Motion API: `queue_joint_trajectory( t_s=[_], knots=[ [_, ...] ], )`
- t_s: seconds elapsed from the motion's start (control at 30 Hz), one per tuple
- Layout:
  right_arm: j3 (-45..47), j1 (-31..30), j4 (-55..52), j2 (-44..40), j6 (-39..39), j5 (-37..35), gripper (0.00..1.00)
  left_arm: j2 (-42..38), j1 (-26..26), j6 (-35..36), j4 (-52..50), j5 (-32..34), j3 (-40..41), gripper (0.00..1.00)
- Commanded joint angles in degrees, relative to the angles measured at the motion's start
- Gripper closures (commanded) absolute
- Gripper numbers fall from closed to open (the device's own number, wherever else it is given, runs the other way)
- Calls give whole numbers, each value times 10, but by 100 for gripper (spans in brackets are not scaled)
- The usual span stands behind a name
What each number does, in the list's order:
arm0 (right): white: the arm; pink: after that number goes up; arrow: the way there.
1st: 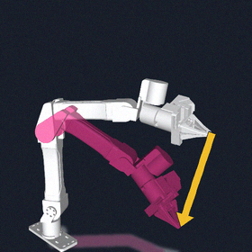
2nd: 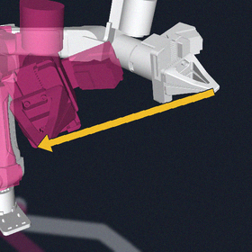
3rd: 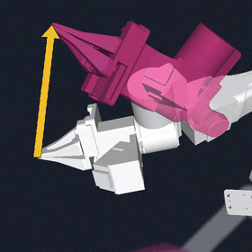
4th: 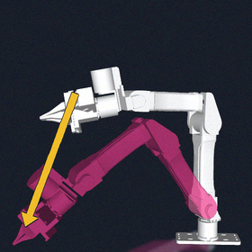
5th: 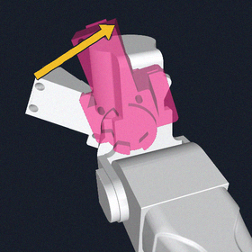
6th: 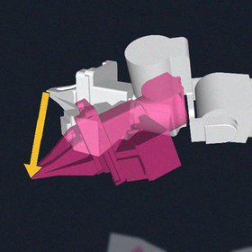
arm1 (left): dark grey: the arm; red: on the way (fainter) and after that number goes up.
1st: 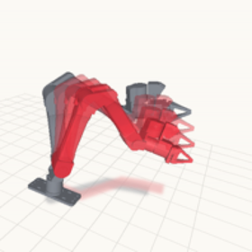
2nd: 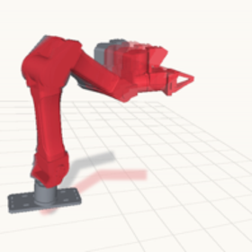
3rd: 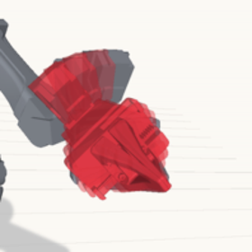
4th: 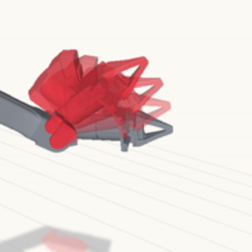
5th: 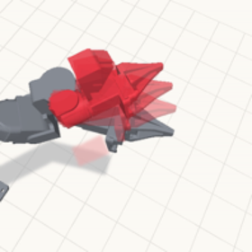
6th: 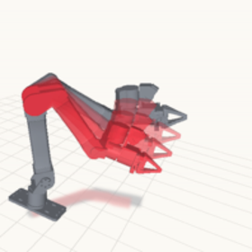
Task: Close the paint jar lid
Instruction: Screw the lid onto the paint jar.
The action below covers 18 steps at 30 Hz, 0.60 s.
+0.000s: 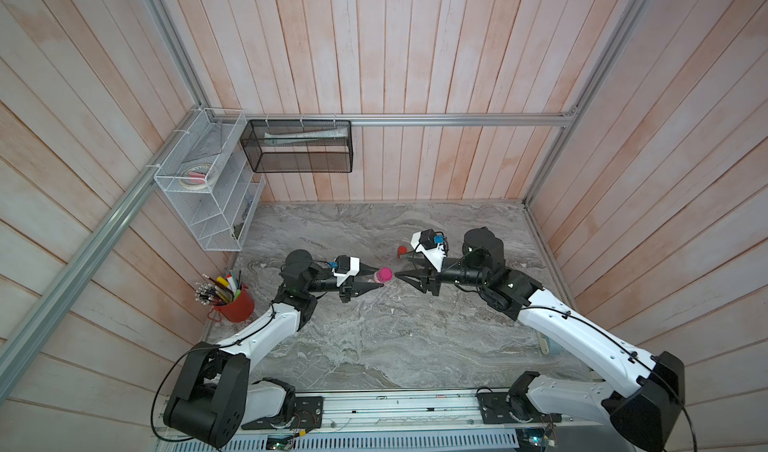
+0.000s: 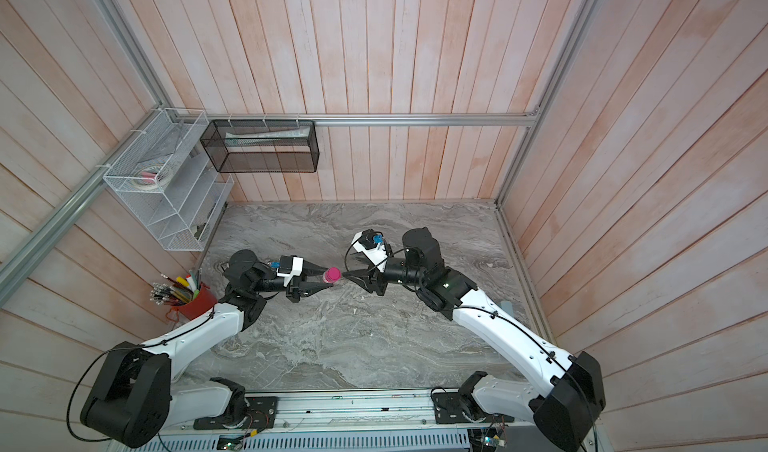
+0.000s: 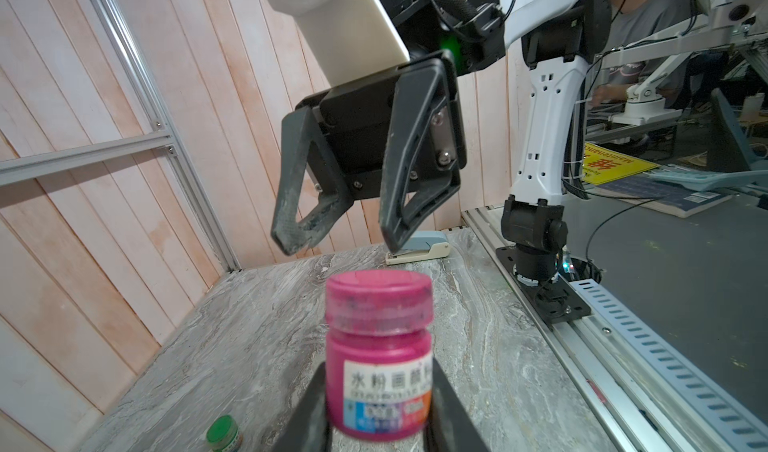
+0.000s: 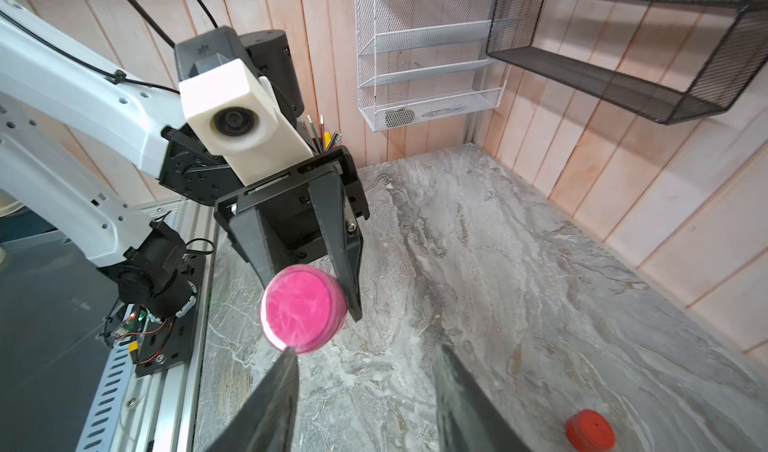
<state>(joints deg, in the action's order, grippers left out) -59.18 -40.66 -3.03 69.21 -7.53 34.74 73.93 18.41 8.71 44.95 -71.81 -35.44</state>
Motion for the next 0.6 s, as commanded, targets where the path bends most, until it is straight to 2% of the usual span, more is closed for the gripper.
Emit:
queue_joint_trajectory(
  t_s=[0.0, 0.13, 0.57],
  knots=[
    [-18, 1, 15, -1, -6, 46, 47, 5, 0, -5, -2, -17, -17, 66],
    [-35, -2, 7, 13, -8, 64, 47, 6, 0, 1, -9, -8, -17, 67],
    [-54, -27, 5, 47, -15, 45, 50, 3, 0, 9, -14, 2, -17, 67]
  ],
)
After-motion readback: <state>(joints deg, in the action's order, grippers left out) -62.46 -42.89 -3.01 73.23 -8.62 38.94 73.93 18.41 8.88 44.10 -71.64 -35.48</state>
